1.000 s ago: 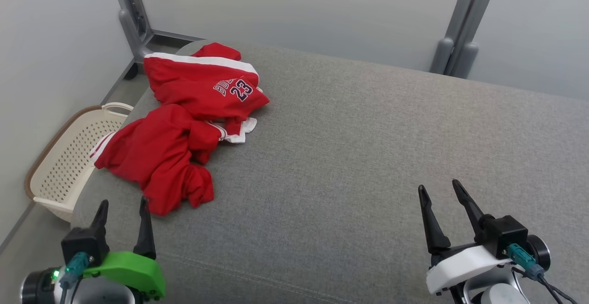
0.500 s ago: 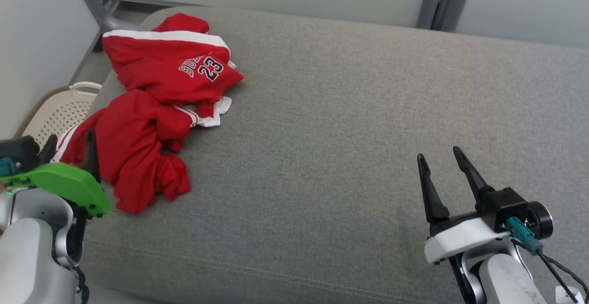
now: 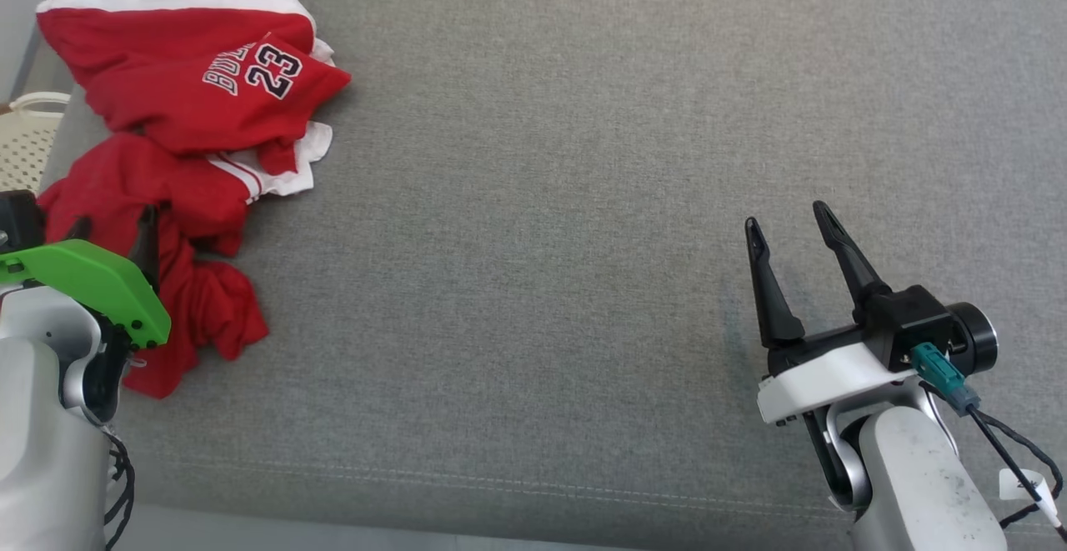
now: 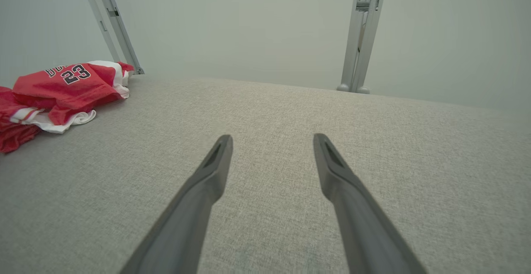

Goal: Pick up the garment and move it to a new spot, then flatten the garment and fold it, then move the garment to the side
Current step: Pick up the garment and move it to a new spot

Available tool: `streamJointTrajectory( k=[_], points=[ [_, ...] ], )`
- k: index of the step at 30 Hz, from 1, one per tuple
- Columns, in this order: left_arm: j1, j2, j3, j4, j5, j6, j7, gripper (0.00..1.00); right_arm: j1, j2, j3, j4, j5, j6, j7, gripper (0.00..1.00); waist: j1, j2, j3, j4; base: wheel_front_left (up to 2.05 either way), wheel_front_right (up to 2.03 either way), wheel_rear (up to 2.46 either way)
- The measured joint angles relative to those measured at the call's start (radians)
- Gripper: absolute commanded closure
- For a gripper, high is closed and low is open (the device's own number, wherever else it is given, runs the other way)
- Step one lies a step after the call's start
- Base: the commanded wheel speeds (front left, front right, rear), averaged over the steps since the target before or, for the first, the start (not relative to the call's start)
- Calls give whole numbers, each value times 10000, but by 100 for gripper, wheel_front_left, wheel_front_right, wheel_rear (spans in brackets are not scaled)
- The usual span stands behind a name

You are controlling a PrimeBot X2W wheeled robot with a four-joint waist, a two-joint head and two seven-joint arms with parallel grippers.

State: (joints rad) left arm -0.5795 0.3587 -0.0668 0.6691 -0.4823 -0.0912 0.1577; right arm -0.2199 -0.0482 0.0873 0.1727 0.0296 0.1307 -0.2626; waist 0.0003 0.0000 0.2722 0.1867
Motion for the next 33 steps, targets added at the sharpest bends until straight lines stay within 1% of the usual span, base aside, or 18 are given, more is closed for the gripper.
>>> streamJointTrajectory(
  k=[3, 7, 12, 13, 14, 15, 19, 23, 27, 33],
  points=[
    [-180, 58, -92, 347, -92, -127, 84, 0, -153, 0, 81, 33, 0, 0, 0, 0, 0, 0, 296, -207, 0, 0, 0],
    [-356, 213, -198, 790, -88, -151, 69, 0, -333, 2, 192, 54, 0, 0, -2, 0, 0, 0, 608, -500, 0, 0, 0],
    [-513, 339, -232, 1371, 71, 199, -96, 0, -406, -2, 222, 77, 0, 0, -2, 0, -1, 0, 879, -821, 0, 0, 0],
    [-516, 347, -238, 1476, 84, 249, -98, 6, -420, 0, 228, 79, 0, 0, -2, 0, -1, 0, 906, -875, 0, 0, 0],
    [-515, 351, -236, 1553, 84, 309, -130, 60, -424, 0, 236, 84, 2, 0, -2, 0, -1, 0, 922, -924, 0, 0, 0],
    [-515, 355, -219, 1622, 86, 382, -230, 100, -424, 0, 240, 100, 6, 0, -2, 0, -1, 0, 923, -964, 0, 0, 0],
    [-457, 433, -270, 1778, 102, 376, -614, 100, -367, -2, 198, 174, 100, 0, -2, 0, -1, 0, 708, -988, 0, 0, 0],
    [-333, 560, -326, 1630, 182, 244, -955, 100, -301, -2, 157, 194, 213, 0, -2, 0, -3, 0, 400, -929, 0, 0, 0],
    [-230, 658, -433, 1087, 178, 54, -1131, 100, -143, -2, 90, 226, 313, 0, -2, 0, -3, 0, 17, -871, 0, 0, 0],
    [31, 941, -579, -267, 180, -31, -1166, 100, 266, -2, -86, 276, 472, 0, -2, 0, -3, 0, -654, -823, 0, 0, 0]
  ],
)
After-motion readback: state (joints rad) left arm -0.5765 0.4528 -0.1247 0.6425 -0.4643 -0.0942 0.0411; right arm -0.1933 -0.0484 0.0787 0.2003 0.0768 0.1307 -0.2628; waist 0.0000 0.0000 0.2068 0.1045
